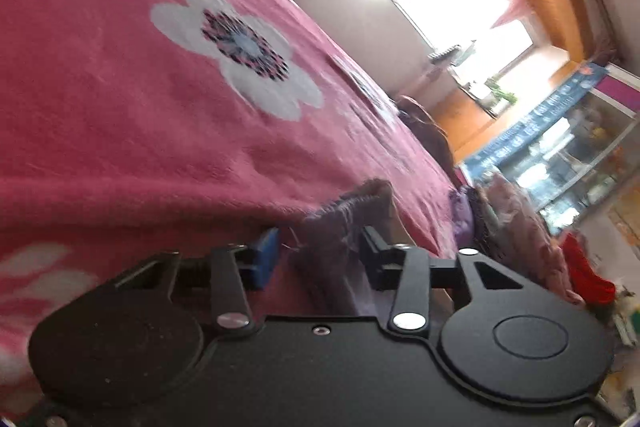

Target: Fold clothes

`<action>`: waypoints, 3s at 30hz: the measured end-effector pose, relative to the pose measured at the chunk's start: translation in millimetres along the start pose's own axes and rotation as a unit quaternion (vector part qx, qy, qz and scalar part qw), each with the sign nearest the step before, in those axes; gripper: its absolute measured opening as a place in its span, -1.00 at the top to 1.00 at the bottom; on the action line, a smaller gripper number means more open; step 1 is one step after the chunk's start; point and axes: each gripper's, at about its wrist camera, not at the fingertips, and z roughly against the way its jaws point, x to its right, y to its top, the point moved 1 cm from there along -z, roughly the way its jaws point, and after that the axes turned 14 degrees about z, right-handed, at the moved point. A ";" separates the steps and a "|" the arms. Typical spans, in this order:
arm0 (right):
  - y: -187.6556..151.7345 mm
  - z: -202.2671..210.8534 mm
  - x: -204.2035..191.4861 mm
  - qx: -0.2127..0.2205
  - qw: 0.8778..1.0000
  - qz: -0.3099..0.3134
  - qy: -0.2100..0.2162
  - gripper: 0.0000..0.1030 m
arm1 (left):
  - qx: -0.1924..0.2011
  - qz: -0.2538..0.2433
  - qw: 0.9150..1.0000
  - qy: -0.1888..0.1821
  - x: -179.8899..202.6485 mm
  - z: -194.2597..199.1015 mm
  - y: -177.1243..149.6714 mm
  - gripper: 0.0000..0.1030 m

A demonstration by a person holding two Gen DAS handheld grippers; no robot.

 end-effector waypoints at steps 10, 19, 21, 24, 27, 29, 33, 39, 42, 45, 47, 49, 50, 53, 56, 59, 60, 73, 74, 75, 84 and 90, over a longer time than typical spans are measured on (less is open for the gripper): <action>-0.8 -1.7 0.5 0.005 1.000 -0.004 0.007 -0.56 | 0.008 -0.005 1.000 -0.010 8.5 -5.8 0.0 0.67; -0.6 0.7 5.1 0.012 1.000 -0.019 0.014 -0.55 | 0.075 -0.226 0.971 -0.027 103.0 23.5 -54.8 0.77; -0.5 0.9 5.9 0.013 1.000 -0.021 0.015 -0.55 | 0.087 -0.311 0.946 -0.028 126.7 25.1 -84.9 0.77; -0.3 1.2 7.3 0.014 0.999 -0.024 0.016 -0.55 | 0.104 -0.434 0.895 -0.029 162.3 27.6 -130.1 0.78; -0.2 1.4 8.5 0.016 0.999 -0.028 0.017 -0.55 | 0.095 -0.541 0.834 -0.045 170.4 23.1 -179.8 0.78; 0.1 1.4 9.1 0.017 0.999 -0.030 0.018 -0.55 | 0.079 -0.610 0.786 -0.060 169.6 18.2 -211.7 0.78; 0.2 0.8 9.2 0.016 0.999 -0.030 0.018 -0.55 | 0.053 -0.688 0.721 -0.061 154.3 5.6 -244.9 0.78; 0.6 -0.5 7.6 0.014 0.999 -0.027 0.016 -0.56 | 0.039 -0.716 0.696 -0.044 144.8 -10.8 -252.1 0.78; 0.6 -0.4 6.5 0.013 0.999 -0.026 0.014 -0.57 | 0.035 -0.706 0.706 -0.041 148.0 -16.4 -252.3 0.78; 0.7 -0.4 6.6 0.013 1.000 -0.025 0.014 -0.57 | 0.024 -0.693 0.719 -0.044 151.7 -20.7 -254.9 0.78; 0.4 -0.6 7.0 0.013 0.999 -0.025 0.014 -0.57 | 0.017 -0.684 0.728 -0.046 154.2 -23.5 -256.6 0.77; 0.4 -0.7 6.9 0.013 0.999 -0.025 0.015 -0.58 | 0.009 -0.676 0.736 -0.048 156.7 -26.3 -258.3 0.76; 0.3 -0.7 7.0 0.013 0.999 -0.025 0.015 -0.58 | 0.006 -0.671 0.740 -0.049 158.0 -27.7 -259.2 0.76; 0.3 -0.4 6.9 0.013 0.999 -0.024 0.016 -0.58 | 0.013 -0.663 0.748 -0.043 161.6 -26.1 -262.6 0.76; -0.3 0.6 7.8 0.014 0.999 -0.025 0.019 -0.58 | 0.025 -0.571 0.820 -0.042 160.8 -13.8 -228.4 0.76; -0.5 0.4 8.8 0.016 0.999 -0.027 0.021 -0.58 | 0.058 -0.403 0.913 -0.032 150.8 -2.9 -150.3 0.76; -0.4 0.0 8.5 0.015 0.999 -0.027 0.020 -0.58 | 0.070 -0.337 0.938 -0.033 140.7 1.6 -124.1 0.77; -4.6 1.7 13.5 0.002 1.000 -0.020 0.001 -0.32 | 0.065 -0.048 0.995 0.057 43.3 -28.1 -18.7 0.69; -5.3 2.4 14.8 0.003 1.000 -0.023 0.000 -0.26 | 0.070 -0.057 0.994 0.064 44.1 -28.0 -18.8 0.56; -6.1 3.1 16.0 0.003 1.000 -0.025 0.000 -0.24 | 0.078 -0.063 0.992 0.075 44.5 -25.2 -17.8 0.16; -16.4 14.1 18.6 -0.002 0.999 -0.035 -0.019 -0.03 | 0.057 0.025 0.996 0.067 21.6 -3.2 -4.0 0.00; -14.6 19.4 14.5 0.009 0.999 -0.034 -0.030 -0.15 | 0.023 0.064 0.997 0.038 19.4 -4.5 -9.2 0.01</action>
